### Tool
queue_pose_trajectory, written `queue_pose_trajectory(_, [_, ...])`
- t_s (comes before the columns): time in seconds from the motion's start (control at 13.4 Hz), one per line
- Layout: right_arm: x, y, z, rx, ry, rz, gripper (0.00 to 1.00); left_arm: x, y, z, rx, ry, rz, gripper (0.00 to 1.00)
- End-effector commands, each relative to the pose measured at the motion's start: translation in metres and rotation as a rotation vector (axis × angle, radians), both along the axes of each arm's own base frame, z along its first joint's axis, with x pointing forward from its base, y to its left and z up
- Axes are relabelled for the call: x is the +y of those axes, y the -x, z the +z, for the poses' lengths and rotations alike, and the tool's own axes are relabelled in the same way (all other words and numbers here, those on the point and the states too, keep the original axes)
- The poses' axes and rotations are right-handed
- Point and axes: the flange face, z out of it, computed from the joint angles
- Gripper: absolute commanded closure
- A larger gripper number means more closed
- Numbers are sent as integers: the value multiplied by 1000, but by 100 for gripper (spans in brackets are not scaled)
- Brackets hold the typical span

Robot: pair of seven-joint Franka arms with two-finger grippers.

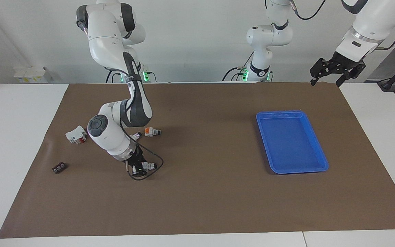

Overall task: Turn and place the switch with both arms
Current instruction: 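Grasp the white-and-black switch with the right gripper and lift it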

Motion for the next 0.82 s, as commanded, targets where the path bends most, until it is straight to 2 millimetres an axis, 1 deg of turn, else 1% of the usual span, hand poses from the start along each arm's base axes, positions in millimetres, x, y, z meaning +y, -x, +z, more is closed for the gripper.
queue_pose_trajectory(0.0, [-13, -6, 5, 13, -35, 1, 100, 5, 6, 0, -16, -2, 19, 0])
queue_pose_trajectory(0.07, [-17, -6, 13, 4, -50, 26, 100, 8, 5, 1, -21, -2, 25, 0])
queue_pose_trajectory(0.15, [-2, -5, 34, -30, -109, 59, 100, 8, 5, 2, -23, -2, 25, 0])
queue_pose_trajectory(0.22, [4, -2, 58, -54, -162, 46, 100, 7, 6, 2, -15, -2, 23, 0])
queue_pose_trajectory(0.37, [13, 13, 111, -38, -229, 76, 100, 0, 6, 0, -12, -2, 8, 0])
queue_pose_trajectory(0.45, [31, 22, 140, -42, -310, 68, 100, -2, 9, 1, -9, -2, 6, 0])
queue_pose_trajectory(0.52, [45, 30, 167, -58, -361, 76, 100, -2, 9, 0, -3, -2, 5, 0])
queue_pose_trajectory(0.6, [53, 35, 186, -65, -410, 62, 100, 1, 9, 1, -7, 0, 0, 0])
queue_pose_trajectory(0.67, [58, 38, 201, -75, -495, 35, 100, 0, 9, -1, -1, 7, 2, 0])
queue_pose_trajectory(0.75, [73, 40, 219, -84, -593, 14, 100, -5, 9, 1, -5, 17, 3, 0])
